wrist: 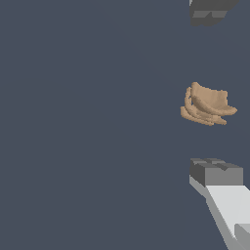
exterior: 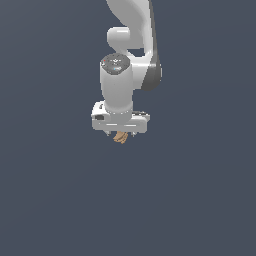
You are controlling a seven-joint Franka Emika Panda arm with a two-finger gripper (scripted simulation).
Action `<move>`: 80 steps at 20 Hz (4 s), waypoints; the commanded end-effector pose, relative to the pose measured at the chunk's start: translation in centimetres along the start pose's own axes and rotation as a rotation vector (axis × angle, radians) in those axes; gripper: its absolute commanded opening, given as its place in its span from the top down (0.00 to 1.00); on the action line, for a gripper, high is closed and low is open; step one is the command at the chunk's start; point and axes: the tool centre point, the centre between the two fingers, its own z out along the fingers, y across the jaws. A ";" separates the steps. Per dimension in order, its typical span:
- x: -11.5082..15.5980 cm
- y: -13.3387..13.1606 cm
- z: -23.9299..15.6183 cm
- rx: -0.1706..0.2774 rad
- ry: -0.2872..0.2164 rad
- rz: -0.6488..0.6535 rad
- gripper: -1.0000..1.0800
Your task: Pick up the object and move it to a goal position.
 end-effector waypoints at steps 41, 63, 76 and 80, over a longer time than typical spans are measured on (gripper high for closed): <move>-9.3 1.7 13.1 0.000 -0.003 0.288 0.04; -9.3 1.3 13.3 0.000 -0.001 0.288 1.00; -9.4 -2.7 6.0 -0.001 -0.002 0.289 1.00; -9.5 -4.7 2.2 -0.002 -0.001 0.289 1.00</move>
